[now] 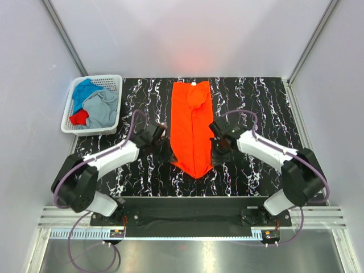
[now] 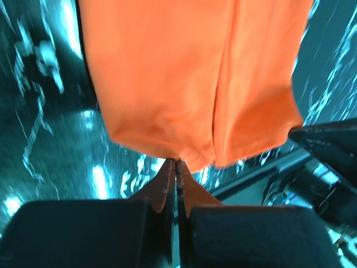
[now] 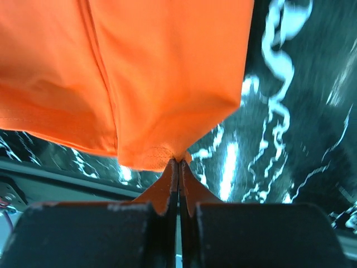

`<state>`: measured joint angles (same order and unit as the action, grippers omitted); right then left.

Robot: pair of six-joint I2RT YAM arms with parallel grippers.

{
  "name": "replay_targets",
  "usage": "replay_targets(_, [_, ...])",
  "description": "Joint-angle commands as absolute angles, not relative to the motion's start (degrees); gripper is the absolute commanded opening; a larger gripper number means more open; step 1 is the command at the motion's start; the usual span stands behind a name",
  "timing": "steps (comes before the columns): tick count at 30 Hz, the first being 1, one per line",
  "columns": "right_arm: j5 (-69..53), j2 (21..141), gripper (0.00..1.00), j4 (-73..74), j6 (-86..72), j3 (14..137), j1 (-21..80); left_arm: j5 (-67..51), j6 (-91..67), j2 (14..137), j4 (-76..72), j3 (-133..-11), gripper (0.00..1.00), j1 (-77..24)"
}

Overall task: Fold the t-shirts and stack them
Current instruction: Fold the tshirt

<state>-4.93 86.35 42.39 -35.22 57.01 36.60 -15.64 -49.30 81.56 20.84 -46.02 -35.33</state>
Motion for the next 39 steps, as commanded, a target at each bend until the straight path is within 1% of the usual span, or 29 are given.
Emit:
replay_targets(1, [-2.63, 89.73, 0.0, 44.21, -29.89, 63.18, 33.59, -16.43, -45.71, 84.54, 22.84, -52.54, 0.0, -32.61])
replay_targets(9, [-3.69, 100.27, 0.0, 47.55, -21.64, 79.61, 25.76, -18.54, -41.14, 96.14, 25.75, -65.81, 0.0, -24.35])
replay_targets(12, [-3.6, 105.28, 0.0, 48.51, -18.91, 86.99, 24.61, -20.39, -40.35, 101.06, 25.75, -73.71, 0.0, -22.07])
replay_targets(18, [-2.38, 116.44, 0.0, 50.27, -16.44, 102.11, 21.8, -20.47, -39.99, 111.43, 28.74, -87.51, 0.0, -17.76])
replay_targets(24, [-2.81, 125.41, 0.0, 50.36, -13.36, 115.47, 20.74, -22.85, -39.46, 119.52, 27.86, -97.71, 0.0, -15.47])
replay_targets(28, [-2.73, 131.47, 0.0, 51.85, -12.57, 123.73, 19.78, -26.19, -39.46, 125.14, 24.35, -101.6, 0.0, -14.15])
replay_targets(39, [-5.09, 137.46, 0.0, 48.52, -11.34, 129.19, 16.7, -29.7, -41.66, 131.57, 14.6, -105.9, 0.0, -11.87])
